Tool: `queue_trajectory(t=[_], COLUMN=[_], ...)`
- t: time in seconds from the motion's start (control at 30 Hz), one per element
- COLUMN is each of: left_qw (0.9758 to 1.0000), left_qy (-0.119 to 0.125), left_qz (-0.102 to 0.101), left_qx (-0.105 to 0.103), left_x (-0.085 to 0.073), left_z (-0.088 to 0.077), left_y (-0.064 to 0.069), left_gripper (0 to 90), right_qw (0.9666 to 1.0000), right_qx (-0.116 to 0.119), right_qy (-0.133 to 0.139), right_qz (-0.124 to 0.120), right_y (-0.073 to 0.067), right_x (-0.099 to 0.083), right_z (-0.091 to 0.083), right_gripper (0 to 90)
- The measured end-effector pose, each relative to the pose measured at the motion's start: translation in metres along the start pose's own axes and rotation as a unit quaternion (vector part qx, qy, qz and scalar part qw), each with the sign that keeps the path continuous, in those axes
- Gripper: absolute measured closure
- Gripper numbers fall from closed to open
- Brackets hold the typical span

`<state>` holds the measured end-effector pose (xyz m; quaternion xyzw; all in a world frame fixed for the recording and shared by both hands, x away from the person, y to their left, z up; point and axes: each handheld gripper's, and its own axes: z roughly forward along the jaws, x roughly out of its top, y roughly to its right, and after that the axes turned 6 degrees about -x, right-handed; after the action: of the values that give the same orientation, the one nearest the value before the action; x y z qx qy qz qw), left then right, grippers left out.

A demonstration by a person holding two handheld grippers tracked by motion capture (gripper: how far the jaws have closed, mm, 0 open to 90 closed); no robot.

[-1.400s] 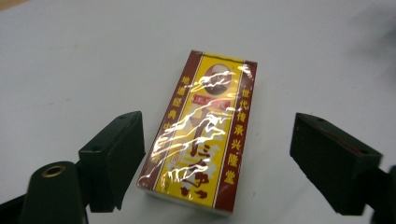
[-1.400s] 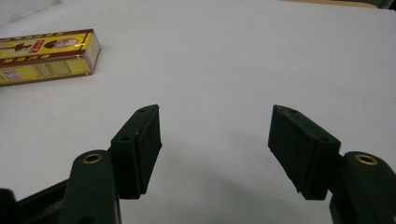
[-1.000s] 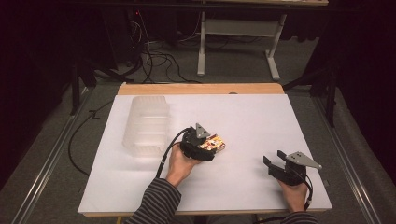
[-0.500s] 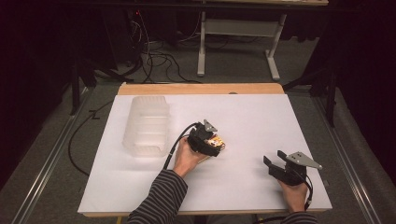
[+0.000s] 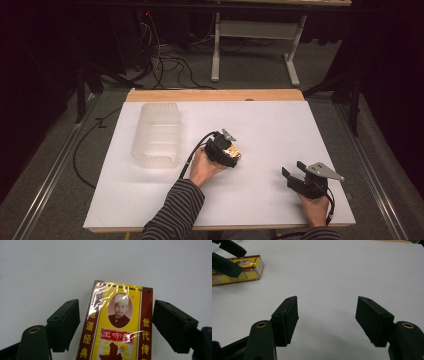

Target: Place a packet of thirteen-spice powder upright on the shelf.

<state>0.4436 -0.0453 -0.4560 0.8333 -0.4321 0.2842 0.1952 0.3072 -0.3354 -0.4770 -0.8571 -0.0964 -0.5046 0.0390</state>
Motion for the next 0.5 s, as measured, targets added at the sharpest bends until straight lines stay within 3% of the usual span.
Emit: queue_trajectory(t=[0.5], left_qw=[0.9998], left_qy=[-0.014], left_qz=[0.007], left_qx=[0.009], left_x=[0.0041], left_z=[0.0084], left_y=[0.0011], left_gripper=[29.8], right_qw=[1.0000], right_qx=[0.002], right_qy=[-0.006], right_qz=[0.002], right_y=[0.0012], right_x=[0.0004], right_z=[0.0013], right_gripper=[34.9])
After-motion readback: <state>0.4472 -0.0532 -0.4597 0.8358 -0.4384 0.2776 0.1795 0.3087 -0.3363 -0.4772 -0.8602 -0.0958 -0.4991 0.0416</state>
